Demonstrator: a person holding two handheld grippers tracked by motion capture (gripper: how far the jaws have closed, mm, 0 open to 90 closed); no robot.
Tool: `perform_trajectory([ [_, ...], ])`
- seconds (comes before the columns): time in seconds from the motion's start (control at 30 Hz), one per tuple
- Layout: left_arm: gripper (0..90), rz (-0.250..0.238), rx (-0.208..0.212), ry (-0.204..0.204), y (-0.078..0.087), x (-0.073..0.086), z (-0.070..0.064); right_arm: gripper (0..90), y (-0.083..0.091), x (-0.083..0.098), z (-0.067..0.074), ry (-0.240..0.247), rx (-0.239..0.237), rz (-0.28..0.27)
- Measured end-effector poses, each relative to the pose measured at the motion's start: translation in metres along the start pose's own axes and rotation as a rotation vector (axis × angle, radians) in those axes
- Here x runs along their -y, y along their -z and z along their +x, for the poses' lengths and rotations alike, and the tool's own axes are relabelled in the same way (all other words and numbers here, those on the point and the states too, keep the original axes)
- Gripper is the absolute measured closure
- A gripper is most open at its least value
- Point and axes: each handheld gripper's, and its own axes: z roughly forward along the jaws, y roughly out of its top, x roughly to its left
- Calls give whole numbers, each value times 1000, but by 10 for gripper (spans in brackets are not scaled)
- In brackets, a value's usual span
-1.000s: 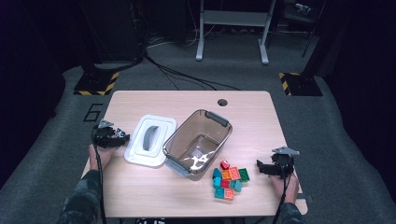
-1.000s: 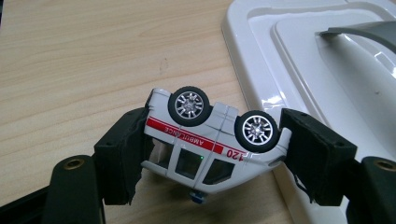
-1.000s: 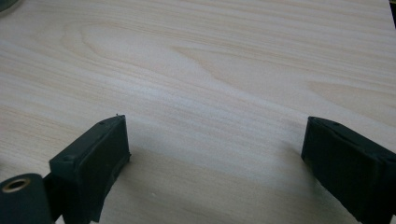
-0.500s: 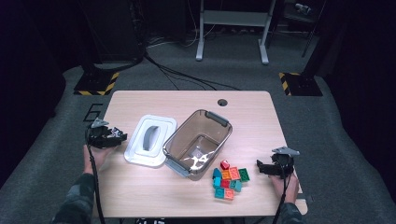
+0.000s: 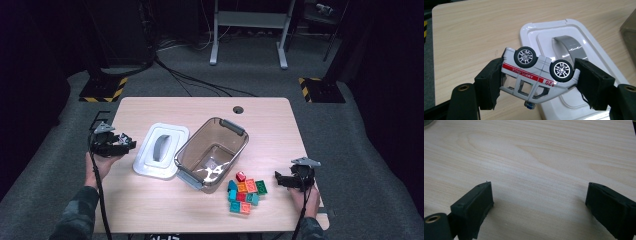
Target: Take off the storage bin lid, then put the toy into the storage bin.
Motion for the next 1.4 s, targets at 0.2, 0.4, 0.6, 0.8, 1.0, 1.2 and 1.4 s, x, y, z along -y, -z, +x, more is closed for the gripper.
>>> perform_trajectory([
  [0.2, 269, -3, 17, -7, 8, -10, -7, 70, 0, 0, 0, 0, 0, 0],
  [0.4, 269, 2, 43, -23, 15, -22, -18, 70, 0, 0, 0, 0, 0, 0],
  [0.6, 269, 12, 75, -53, 24, -38, -34, 70, 0, 0, 0, 0, -1, 0],
  [0.8, 269, 6, 118, -105, 31, -56, -54, 71, 0, 0, 0, 0, -1, 0],
  [1.0, 269, -2, 151, -133, 33, -69, -73, 70, 0, 0, 0, 0, -1, 0],
  [1.2, 269, -10, 193, -149, 33, -80, -92, 71, 0, 0, 0, 0, -1, 1],
  [1.4, 269, -4, 224, -172, 33, -87, -107, 71, 0, 0, 0, 0, -1, 0],
])
